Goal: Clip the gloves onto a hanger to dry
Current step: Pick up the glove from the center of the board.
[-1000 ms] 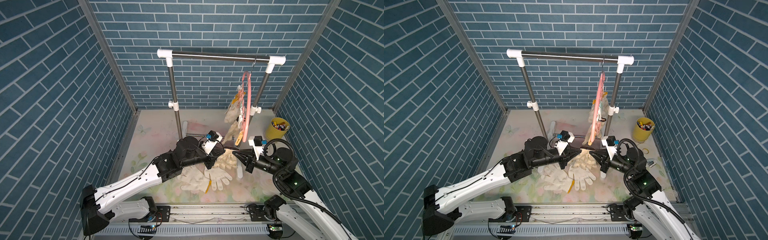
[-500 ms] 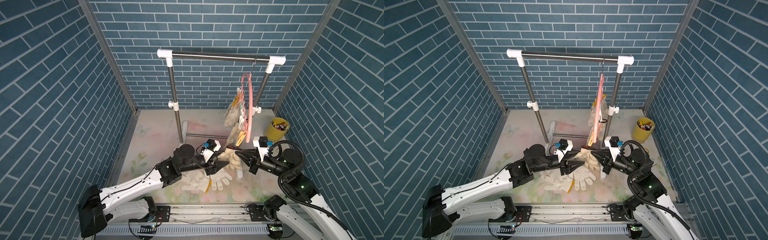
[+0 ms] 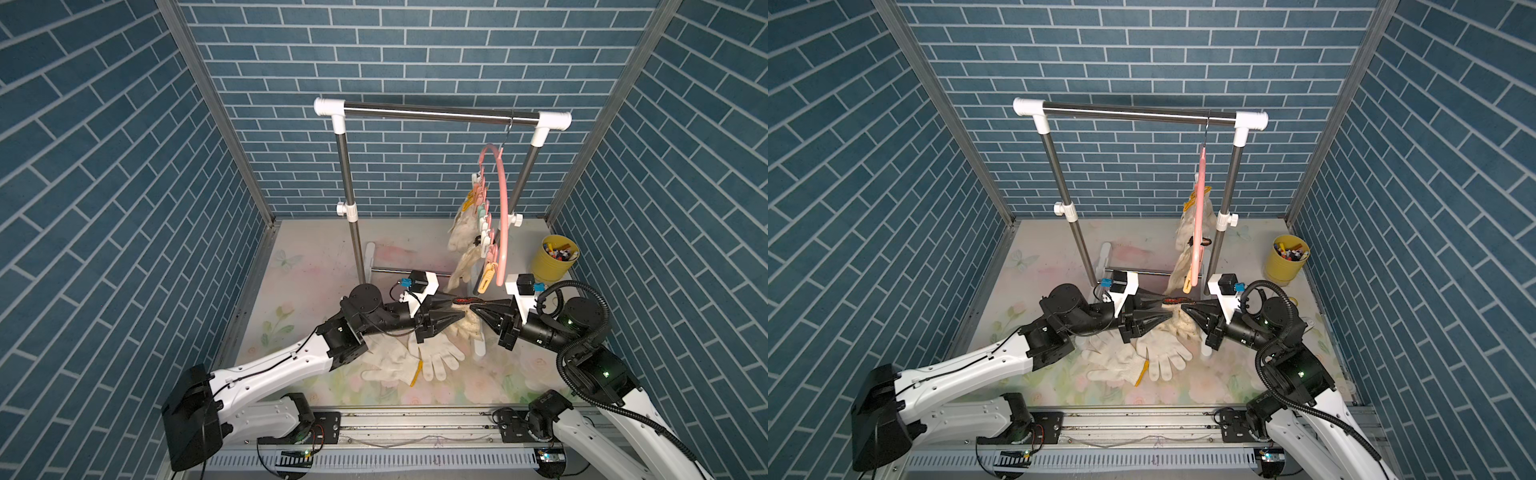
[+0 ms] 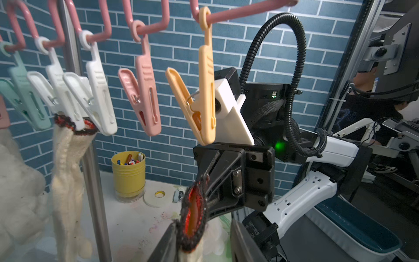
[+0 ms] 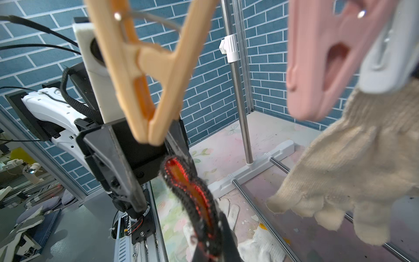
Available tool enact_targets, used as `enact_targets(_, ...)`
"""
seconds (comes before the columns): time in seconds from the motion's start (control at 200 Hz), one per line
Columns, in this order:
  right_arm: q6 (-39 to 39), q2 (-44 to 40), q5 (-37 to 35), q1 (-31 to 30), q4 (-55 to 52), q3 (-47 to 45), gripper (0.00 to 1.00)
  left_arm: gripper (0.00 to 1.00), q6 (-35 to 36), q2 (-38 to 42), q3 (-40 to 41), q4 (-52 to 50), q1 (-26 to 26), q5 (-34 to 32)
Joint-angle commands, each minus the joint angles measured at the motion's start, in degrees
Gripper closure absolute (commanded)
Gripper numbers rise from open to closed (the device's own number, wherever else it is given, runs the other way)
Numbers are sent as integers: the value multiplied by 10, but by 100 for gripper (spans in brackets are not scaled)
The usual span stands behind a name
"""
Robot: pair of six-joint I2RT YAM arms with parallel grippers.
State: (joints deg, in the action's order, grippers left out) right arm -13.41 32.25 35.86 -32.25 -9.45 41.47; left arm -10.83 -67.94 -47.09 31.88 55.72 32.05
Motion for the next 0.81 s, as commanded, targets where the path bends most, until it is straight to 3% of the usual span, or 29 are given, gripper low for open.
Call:
enact_targets(0.0,19,-7,8,-5,-1,20,100,62,-18,-13,-18,18,-4,36)
enact_targets(0.205,15,-11,5,-5,-2,20,100,67,-15,-20,-21,14,-4,16)
enact_targets(0.28,17,-13,3,-5,-7,20,100,83,-15,-22,-25,14,-4,12)
enact_targets(0.405,15,-13,-4,-6,-11,21,100,100,-18,-26,-33,16,-4,8)
enact_targets(0.6,18,-8,-52,-6,-58,48,64,100,-4,-26,-35,8,-4,-8)
enact_targets(0.8,-25,-10,-237,-6,-153,110,51,100,97,-13,-70,-96,-4,-62)
